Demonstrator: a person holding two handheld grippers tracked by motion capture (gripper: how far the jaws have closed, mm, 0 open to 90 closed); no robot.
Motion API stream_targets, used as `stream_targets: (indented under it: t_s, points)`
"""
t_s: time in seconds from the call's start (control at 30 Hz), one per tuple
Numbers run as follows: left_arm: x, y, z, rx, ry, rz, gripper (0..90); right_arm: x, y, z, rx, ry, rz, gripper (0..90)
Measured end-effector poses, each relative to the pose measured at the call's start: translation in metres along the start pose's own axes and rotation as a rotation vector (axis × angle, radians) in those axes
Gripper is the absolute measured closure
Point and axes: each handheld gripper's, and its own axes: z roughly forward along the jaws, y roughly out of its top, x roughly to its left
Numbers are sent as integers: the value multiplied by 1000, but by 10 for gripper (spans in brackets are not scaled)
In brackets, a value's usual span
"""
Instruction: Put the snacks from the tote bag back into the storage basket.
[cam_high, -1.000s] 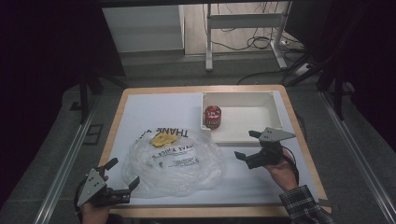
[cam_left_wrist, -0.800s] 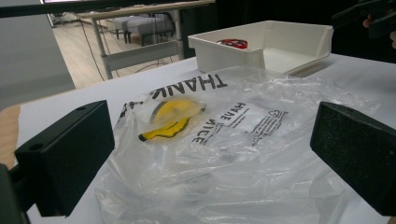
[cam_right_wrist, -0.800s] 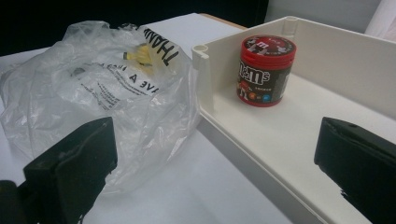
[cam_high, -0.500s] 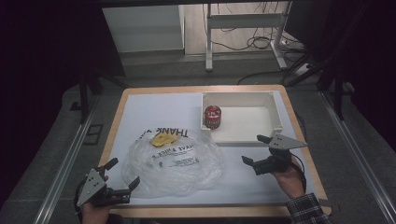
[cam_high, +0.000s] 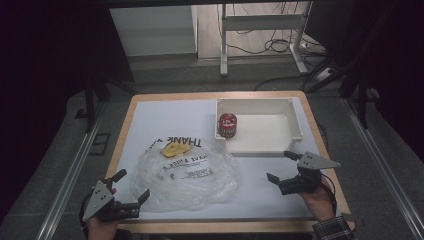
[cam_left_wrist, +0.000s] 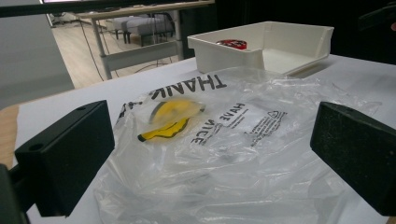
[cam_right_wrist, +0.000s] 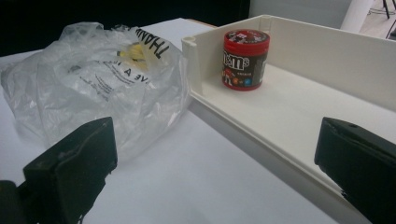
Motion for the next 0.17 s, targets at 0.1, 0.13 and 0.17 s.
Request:
stream_targets:
  t_s: [0.1, 0.13, 0.17]
  points:
    - [0, 0, 0, 0, 0, 1, 0, 0, -3, -4, 3, -8, -1, 0]
    - [0, 0, 0, 0, 1, 3, 0, -1, -3, -5, 1, -10, -1, 0]
    - [0, 1, 0, 0, 1, 4, 0, -2, -4, -6, -2, -12, 2, 0]
